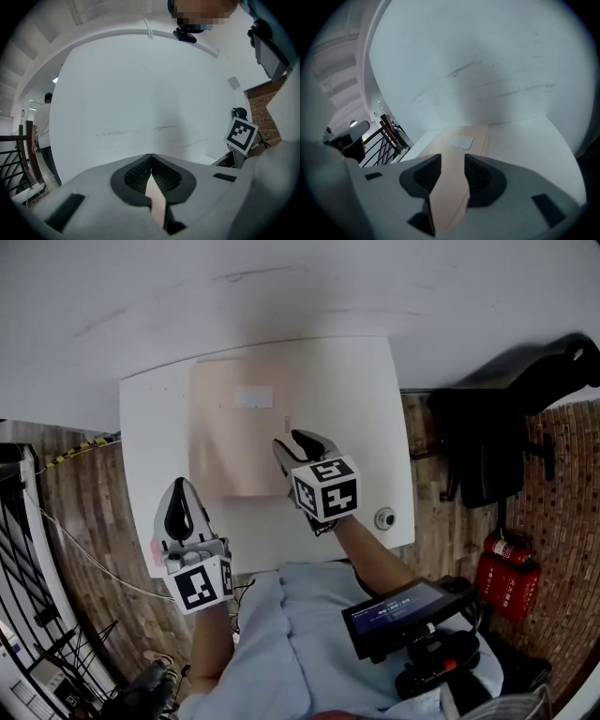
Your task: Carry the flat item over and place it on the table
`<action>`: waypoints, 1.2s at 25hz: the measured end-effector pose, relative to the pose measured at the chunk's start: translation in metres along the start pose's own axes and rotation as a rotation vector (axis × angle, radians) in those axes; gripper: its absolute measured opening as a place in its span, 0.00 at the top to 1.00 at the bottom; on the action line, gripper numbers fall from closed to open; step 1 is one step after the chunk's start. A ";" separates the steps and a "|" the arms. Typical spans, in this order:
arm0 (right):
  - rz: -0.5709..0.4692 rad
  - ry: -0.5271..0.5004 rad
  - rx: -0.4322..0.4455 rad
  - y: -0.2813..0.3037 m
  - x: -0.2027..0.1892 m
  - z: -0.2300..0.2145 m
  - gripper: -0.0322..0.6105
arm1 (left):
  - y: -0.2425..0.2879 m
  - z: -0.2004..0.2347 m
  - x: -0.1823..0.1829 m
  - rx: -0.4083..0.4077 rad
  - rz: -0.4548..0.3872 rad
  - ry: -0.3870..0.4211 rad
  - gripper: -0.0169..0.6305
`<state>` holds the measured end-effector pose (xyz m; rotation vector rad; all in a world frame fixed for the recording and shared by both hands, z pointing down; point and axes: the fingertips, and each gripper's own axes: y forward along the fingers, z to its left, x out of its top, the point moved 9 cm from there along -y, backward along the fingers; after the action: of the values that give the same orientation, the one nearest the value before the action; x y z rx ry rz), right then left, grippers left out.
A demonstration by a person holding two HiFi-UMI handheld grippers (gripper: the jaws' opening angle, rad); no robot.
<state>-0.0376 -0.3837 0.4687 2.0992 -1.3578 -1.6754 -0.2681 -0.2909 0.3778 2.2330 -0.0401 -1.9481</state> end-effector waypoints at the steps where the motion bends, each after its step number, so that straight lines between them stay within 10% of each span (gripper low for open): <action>1: -0.032 -0.019 -0.003 -0.009 0.003 0.005 0.71 | -0.002 -0.003 0.007 -0.006 -0.015 0.004 0.96; 14: -0.555 -0.355 -0.092 -0.151 0.053 0.061 0.94 | -0.028 -0.040 0.093 -0.078 -0.204 -0.045 0.96; 30: -0.633 -0.398 -0.125 -0.194 0.053 0.059 0.94 | -0.039 -0.062 0.120 -0.113 -0.270 -0.007 0.96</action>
<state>0.0188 -0.2829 0.2942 2.3546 -0.6371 -2.4444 -0.1935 -0.2616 0.2617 2.2562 0.3802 -2.0289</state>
